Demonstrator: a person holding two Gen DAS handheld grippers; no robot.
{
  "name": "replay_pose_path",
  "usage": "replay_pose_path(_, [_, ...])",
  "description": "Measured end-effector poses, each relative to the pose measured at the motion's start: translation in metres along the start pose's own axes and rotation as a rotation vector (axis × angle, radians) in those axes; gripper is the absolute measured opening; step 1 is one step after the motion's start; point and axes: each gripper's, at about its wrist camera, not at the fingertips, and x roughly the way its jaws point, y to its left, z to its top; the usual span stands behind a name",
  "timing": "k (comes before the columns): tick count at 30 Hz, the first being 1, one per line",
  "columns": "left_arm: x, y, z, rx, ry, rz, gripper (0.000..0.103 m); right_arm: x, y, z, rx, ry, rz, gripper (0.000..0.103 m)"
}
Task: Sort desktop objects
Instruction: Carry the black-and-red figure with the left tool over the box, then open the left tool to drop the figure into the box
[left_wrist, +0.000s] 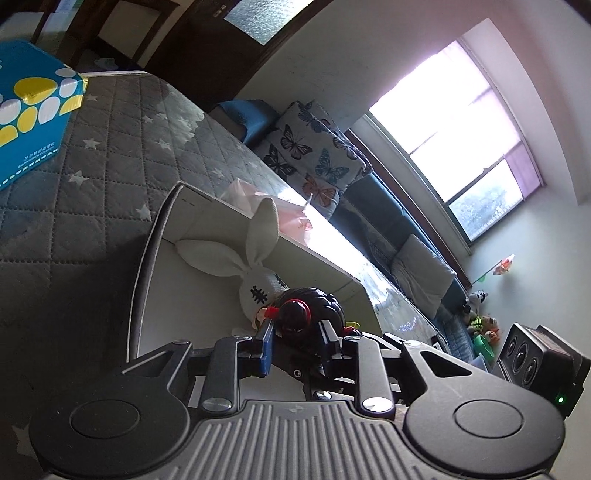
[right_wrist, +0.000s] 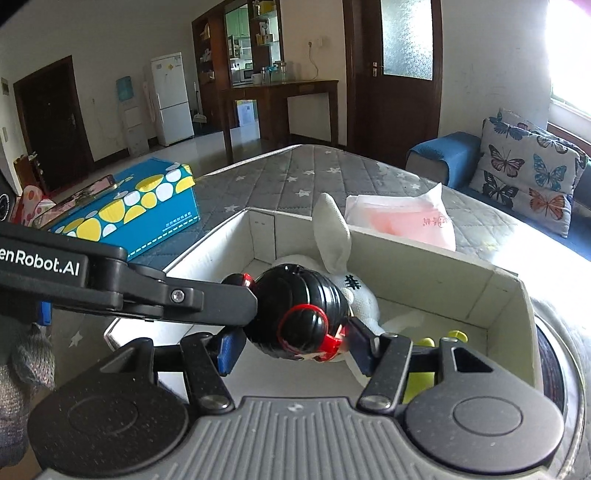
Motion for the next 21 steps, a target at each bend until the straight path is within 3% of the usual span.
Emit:
replay_pose_path(13, [-0.025, 0.005, -0.010, -0.026, -0.043, 0.052, 0.028, 0.020, 0.012, 0.000, -0.016, 0.057, 0.034, 0.061])
replay_pose_path(21, [-0.036, 0.004, -0.005, -0.045, -0.081, 0.028, 0.029, 0.036, 0.022, 0.011, -0.057, 0.069, 0.039, 0.063])
